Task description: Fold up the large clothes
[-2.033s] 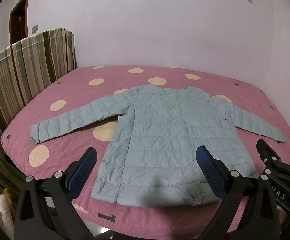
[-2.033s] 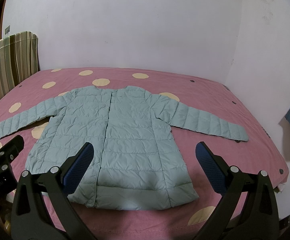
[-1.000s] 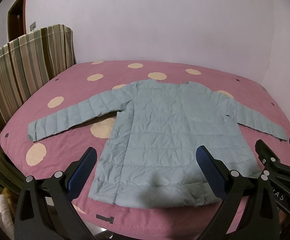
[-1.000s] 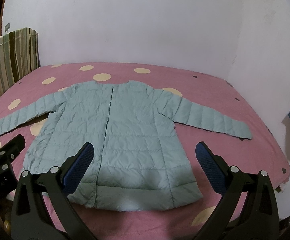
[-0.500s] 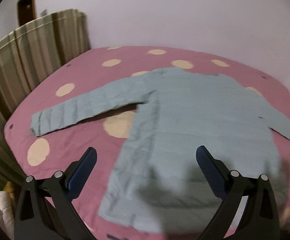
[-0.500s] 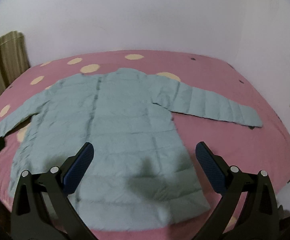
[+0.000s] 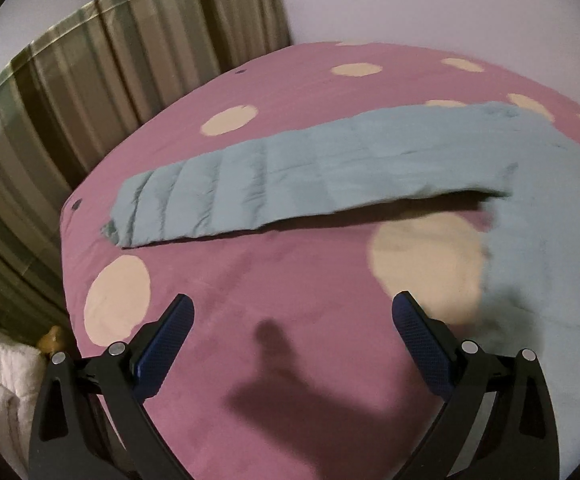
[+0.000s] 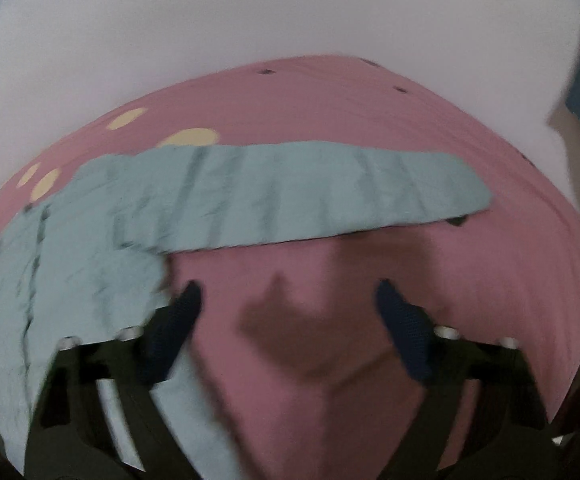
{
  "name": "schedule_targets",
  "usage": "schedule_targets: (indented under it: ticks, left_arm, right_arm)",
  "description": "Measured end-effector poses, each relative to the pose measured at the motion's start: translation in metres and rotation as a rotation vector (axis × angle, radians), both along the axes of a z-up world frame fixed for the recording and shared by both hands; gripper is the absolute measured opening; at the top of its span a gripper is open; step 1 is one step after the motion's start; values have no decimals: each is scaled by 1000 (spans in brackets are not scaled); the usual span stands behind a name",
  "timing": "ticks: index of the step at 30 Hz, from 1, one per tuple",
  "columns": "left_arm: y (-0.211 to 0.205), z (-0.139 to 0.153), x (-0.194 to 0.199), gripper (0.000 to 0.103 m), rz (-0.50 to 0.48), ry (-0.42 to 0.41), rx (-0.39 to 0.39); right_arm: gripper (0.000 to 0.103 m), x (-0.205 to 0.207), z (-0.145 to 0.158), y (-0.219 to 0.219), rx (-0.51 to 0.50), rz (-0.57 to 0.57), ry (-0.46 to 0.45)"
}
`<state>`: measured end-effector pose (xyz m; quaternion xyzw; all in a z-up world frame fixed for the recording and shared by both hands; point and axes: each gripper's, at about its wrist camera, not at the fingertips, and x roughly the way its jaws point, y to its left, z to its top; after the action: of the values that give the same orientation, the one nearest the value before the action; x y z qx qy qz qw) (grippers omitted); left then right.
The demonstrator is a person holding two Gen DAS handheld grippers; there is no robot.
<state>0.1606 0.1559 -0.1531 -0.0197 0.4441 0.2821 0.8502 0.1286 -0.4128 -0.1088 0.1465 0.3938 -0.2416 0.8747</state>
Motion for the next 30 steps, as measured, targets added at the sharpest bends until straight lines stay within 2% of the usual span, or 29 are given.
schedule_targets:
  ticks: [8,11,15,22,23,25,28,30]
  left_arm:
    - [18,-29,13,99,51,36,-63]
    - [15,-31,14,99,50,33,-35]
    - [9,-32,18,99,42,41,19]
    - [12,-34,19,99,50,34,23]
    - [12,-34,20,99,51,34,26]
    - [12,-34,20,99,50,34,30]
    - [11,-35,21,99,50,38,40]
    - [11,-36,21,99,50,40,41]
  right_arm:
    - [74,-11,-30,-104,186,-216,-56]
    - [74,-15,-39,-129,223,-273,-68]
    - [70,-19,-48,-163,296,-346,-129]
    - [69,-9,-60,-196,365,-424,-199]
    - [67,-8,-60,-198,362,-432,-205]
    - [56,-2,-60,-204,335,-456,-203]
    - [33,2,-61,-207,322,-463,-203]
    - [11,5,-61,-209,329,-451,-205]
